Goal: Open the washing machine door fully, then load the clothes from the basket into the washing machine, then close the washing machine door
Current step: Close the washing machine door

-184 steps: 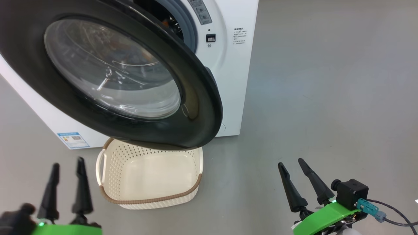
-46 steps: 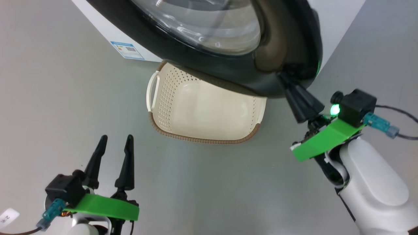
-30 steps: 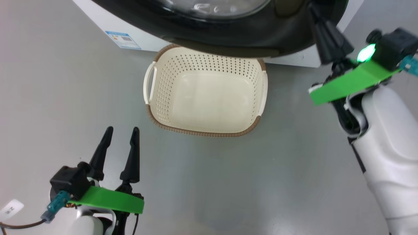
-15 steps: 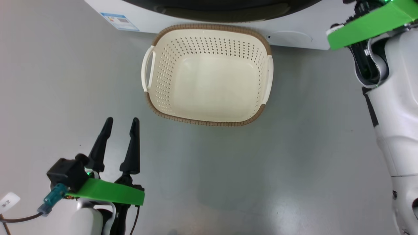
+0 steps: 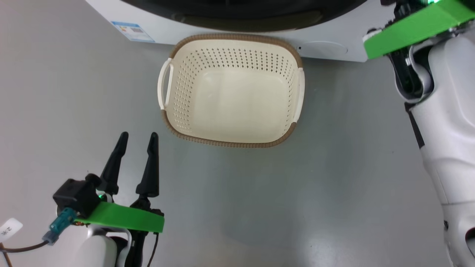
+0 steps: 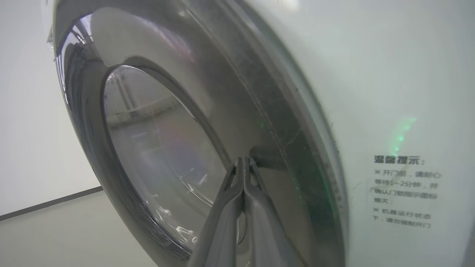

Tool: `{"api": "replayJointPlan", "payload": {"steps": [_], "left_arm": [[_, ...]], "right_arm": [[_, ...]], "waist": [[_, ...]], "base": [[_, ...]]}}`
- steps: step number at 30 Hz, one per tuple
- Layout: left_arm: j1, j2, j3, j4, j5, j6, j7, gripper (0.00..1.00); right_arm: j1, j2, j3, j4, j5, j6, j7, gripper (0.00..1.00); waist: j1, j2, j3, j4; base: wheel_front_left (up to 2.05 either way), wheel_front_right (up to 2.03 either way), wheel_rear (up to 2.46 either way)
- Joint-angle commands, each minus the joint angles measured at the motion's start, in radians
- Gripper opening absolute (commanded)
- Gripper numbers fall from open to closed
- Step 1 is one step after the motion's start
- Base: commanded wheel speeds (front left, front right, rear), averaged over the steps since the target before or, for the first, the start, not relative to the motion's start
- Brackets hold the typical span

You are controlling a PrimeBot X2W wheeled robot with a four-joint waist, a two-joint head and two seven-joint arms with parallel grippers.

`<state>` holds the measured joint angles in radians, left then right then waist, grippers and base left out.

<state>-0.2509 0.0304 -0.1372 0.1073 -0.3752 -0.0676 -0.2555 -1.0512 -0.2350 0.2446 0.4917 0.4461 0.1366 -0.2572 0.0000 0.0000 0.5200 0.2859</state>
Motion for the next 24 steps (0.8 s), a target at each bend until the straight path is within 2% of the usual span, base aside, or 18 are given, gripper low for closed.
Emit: {"api": "replayJointPlan", "payload": {"steps": [1,9,19,20,21,24], "left_arm": [[0.0,0.02,0.039,-0.025,0.007,-0.002,-0.006,1.0],[0.02,0.02,0.064,-0.03,0.023,-0.006,-0.006,1.0],[0.047,0.02,0.098,-0.035,0.059,-0.016,-0.006,1.0],[0.05,0.02,0.101,-0.035,0.062,-0.016,-0.006,1.0],[0.052,0.02,0.104,-0.034,0.066,-0.017,-0.006,1.0],[0.06,0.02,0.113,-0.035,0.074,-0.02,-0.006,1.0]], "right_arm": [[0.04,0.016,0.011,-0.029,0.016,-0.006,-0.005,0.0],[0.182,0.021,0.051,-0.063,0.059,-0.006,-0.005,0.0],[0.368,0.038,0.062,-0.052,0.041,-0.006,-0.005,0.0],[0.38,0.042,0.058,-0.054,0.038,-0.006,-0.005,0.18],[0.392,0.047,0.053,-0.056,0.032,-0.006,-0.005,1.0],[0.432,0.066,0.037,-0.06,0.023,-0.006,-0.005,1.0]], "waist": [[0.0,0.0,-0.012,-0.006],[0.0,0.0,-0.068,-0.034],[0.0,0.0,-0.149,-0.094],[0.0,0.0,-0.155,-0.1],[0.0,0.0,-0.162,-0.107],[0.0,0.0,-0.182,-0.127]], "base": [[0.0,0.0,0.0],[0.0,0.0,0.0],[0.0,0.0,0.0],[0.0,0.0,0.0],[0.0,0.0,0.0],[0.0,0.0,0.0]]}}
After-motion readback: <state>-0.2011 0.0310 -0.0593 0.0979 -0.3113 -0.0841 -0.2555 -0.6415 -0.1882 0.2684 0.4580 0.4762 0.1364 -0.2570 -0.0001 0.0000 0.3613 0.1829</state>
